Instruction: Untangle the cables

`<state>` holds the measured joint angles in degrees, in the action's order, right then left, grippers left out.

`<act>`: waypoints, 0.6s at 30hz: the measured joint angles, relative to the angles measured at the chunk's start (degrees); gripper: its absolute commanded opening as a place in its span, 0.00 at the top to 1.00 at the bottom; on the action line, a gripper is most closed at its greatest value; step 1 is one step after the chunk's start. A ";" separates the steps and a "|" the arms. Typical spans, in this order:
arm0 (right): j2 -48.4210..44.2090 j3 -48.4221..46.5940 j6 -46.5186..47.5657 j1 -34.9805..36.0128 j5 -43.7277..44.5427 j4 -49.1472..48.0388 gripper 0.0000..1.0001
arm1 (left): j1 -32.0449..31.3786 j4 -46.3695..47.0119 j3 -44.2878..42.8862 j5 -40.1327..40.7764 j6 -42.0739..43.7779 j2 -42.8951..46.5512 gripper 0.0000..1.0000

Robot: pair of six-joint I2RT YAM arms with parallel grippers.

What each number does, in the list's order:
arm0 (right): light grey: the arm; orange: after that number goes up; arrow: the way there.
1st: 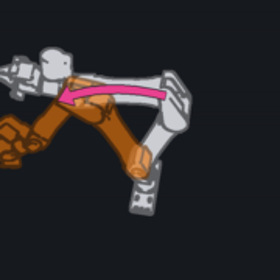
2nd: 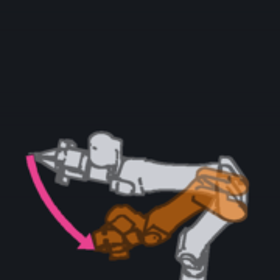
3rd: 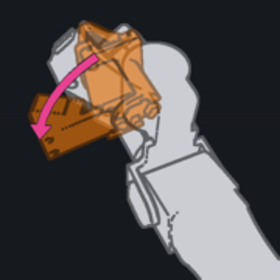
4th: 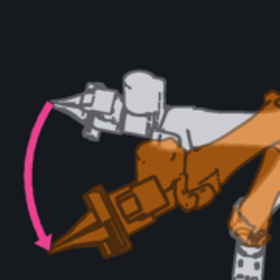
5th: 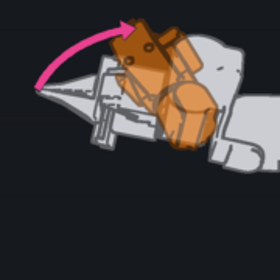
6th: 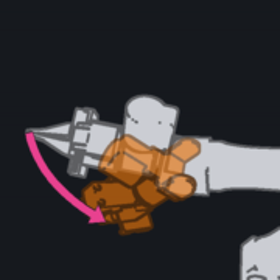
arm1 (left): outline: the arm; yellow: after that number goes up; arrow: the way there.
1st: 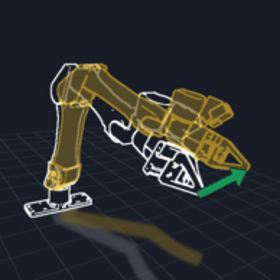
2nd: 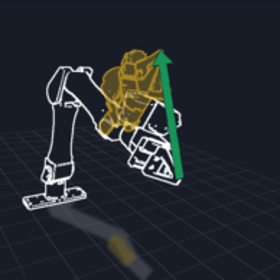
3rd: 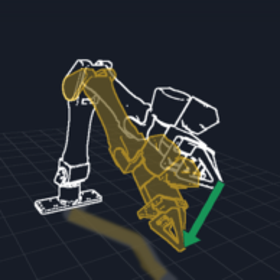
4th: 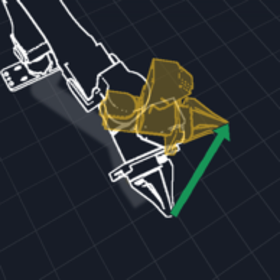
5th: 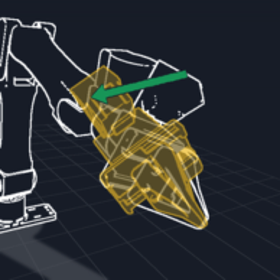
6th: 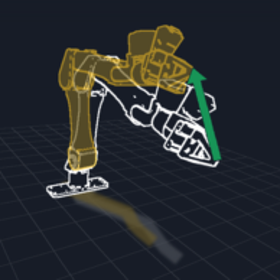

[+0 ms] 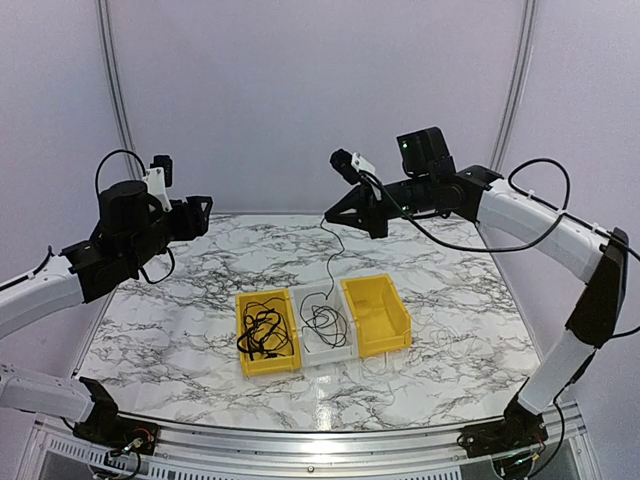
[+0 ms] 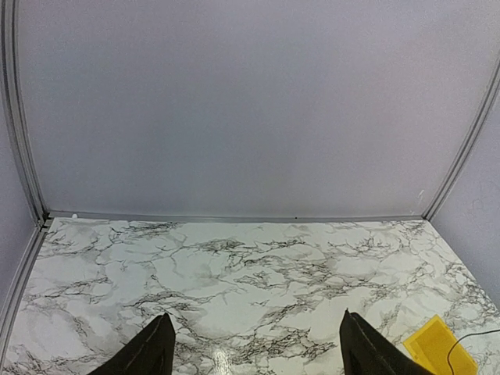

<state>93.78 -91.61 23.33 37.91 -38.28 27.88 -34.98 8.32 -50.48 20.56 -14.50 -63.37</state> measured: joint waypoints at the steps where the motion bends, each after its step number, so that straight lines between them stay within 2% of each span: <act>1: 0.20 0.31 -0.04 0.04 0.02 -0.31 1.00 | 0.00 0.00 0.00 0.00 0.00 0.00 0.25; 9: 2.23 9.40 -0.63 0.57 1.86 -4.68 1.00 | 0.00 0.00 0.00 0.00 0.00 0.00 0.25; 18: 10.43 12.96 -0.83 2.51 7.02 -6.08 1.00 | 0.00 0.00 0.13 -0.26 -0.02 -0.04 0.25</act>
<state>104.20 -78.65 22.50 40.42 -31.27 21.80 -34.98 8.32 -50.35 20.29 -14.52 -63.42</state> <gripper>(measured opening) 0.007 0.749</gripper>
